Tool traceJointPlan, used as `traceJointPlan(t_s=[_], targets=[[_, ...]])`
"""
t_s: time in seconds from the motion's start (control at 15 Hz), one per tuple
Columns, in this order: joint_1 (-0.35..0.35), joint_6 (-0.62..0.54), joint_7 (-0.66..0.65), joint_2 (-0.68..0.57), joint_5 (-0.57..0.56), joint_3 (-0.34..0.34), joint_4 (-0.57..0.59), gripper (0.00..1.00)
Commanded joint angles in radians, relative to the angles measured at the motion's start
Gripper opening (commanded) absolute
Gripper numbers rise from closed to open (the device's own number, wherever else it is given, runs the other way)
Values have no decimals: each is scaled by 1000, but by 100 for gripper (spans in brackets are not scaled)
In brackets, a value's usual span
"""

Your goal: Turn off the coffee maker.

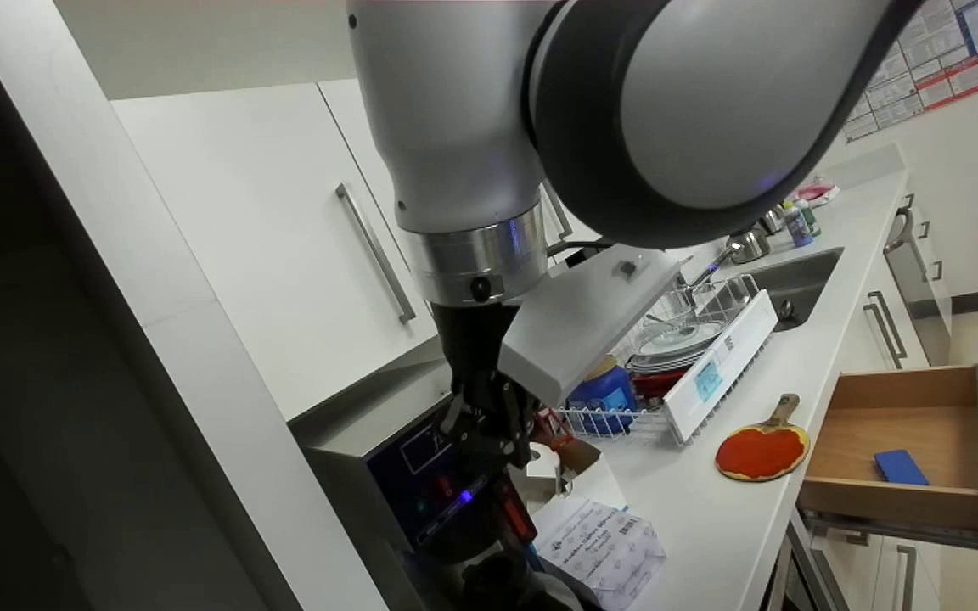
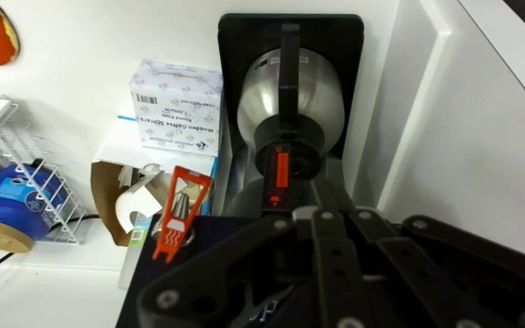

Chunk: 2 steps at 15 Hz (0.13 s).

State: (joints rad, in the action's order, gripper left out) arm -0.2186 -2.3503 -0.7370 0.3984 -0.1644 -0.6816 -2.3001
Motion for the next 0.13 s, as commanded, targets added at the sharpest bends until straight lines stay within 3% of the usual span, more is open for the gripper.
traceJointPlan(t_s=[0.0,0.07], targets=[[-42,61,52,45,29,49,-14,0],[-49,67,53,48,29,56,-15,0]])
